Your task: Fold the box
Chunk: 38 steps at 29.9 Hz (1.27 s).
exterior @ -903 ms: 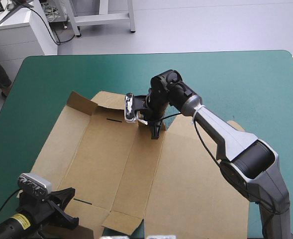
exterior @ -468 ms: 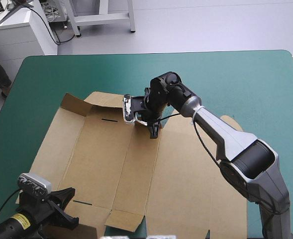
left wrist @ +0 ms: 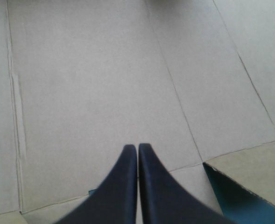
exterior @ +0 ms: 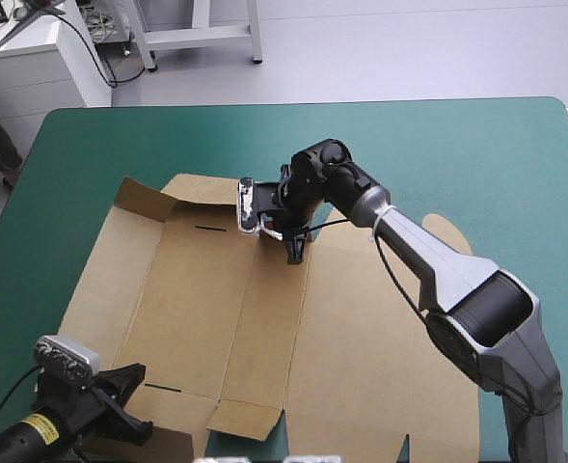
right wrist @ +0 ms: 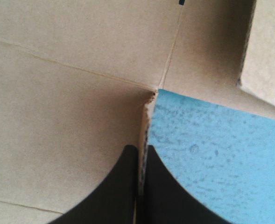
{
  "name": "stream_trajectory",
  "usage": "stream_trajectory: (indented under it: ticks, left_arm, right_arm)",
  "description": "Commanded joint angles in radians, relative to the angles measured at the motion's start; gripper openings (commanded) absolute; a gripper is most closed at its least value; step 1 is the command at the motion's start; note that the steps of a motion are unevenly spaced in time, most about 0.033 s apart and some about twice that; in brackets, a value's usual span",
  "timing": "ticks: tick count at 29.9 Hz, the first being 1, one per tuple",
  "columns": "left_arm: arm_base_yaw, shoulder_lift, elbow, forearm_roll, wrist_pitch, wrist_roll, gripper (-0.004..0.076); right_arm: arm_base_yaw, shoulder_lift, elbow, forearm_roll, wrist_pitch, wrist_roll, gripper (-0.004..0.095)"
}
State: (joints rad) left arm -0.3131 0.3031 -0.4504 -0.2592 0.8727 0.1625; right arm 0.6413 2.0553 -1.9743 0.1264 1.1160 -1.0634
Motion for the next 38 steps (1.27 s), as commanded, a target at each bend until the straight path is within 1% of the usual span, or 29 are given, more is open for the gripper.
stream_trajectory:
  ticks: [1, 2, 6, 7, 9, 11, 13, 16, 20, 22, 24, 27, 29, 32, 35, 38]
  left_arm:
    - [0.001, 0.011, -0.027, -0.023, -0.065, 0.002, -0.0008]
    - [0.001, 0.011, -0.027, -0.023, -0.065, 0.002, -0.0008]
    - [0.001, 0.011, -0.027, -0.023, -0.065, 0.002, -0.0008]
    - [0.001, 0.011, -0.027, -0.023, -0.065, 0.002, -0.0008]
    - [0.001, 0.011, -0.027, -0.023, -0.065, 0.002, -0.0008]
    - [0.001, 0.011, -0.027, -0.023, -0.065, 0.002, -0.0008]
    - [0.001, 0.011, -0.027, -0.023, -0.065, 0.002, -0.0008]
    - [0.001, 0.011, -0.027, -0.023, -0.063, 0.002, -0.0008]
    - [0.001, 0.011, -0.027, -0.023, -0.063, 0.002, -0.0008]
    - [0.001, 0.011, -0.027, -0.023, -0.063, -0.002, -0.0008]
    - [0.001, 0.011, -0.027, -0.023, -0.063, -0.002, -0.0008]
    - [0.001, 0.011, -0.027, -0.023, -0.063, -0.002, -0.0008]
    - [0.001, 0.013, -0.027, -0.023, -0.063, -0.002, -0.0008]
    - [0.001, 0.025, -0.027, -0.023, -0.063, -0.006, -0.0008]
    - [0.001, 0.039, -0.027, -0.023, -0.063, -0.008, -0.0008]
    - [0.001, 0.054, -0.027, -0.025, -0.063, -0.011, -0.0008]
  right_arm:
    - [-0.002, -0.066, -0.024, -0.029, -0.047, 0.063, 0.0052]
    - [-0.002, -0.066, -0.024, -0.036, -0.057, 0.082, 0.0089]
    - [-0.004, -0.068, -0.024, -0.041, -0.069, 0.131, 0.0329]
    - [-0.005, -0.068, -0.024, -0.047, -0.063, 0.140, 0.0363]
    - [-0.006, -0.073, -0.024, -0.093, -0.042, 0.173, 0.0398]
    - [-0.017, -0.083, -0.024, -0.135, -0.016, 0.220, 0.0395]
    - [-0.038, -0.100, -0.024, -0.149, -0.018, 0.285, 0.0394]
    - [-0.092, -0.153, -0.024, -0.186, -0.020, 0.413, 0.0381]
    - [-0.186, -0.241, -0.024, -0.227, 0.026, 0.492, 0.0331]
    - [-0.244, -0.281, -0.024, -0.222, 0.069, 0.541, 0.0289]
    - [-0.318, -0.322, -0.024, -0.191, 0.126, 0.589, 0.0228]
    - [-0.432, -0.387, 0.010, -0.121, 0.135, 0.675, 0.0132]
    - [-0.506, -0.442, 0.061, -0.070, 0.135, 0.717, 0.0065]
    - [-0.595, -0.537, 0.168, -0.048, 0.135, 0.751, -0.0012]
    - [-0.674, -0.643, 0.325, -0.037, 0.135, 0.753, -0.0017]
    - [-0.727, -0.763, 0.490, -0.017, 0.135, 0.753, -0.0017]
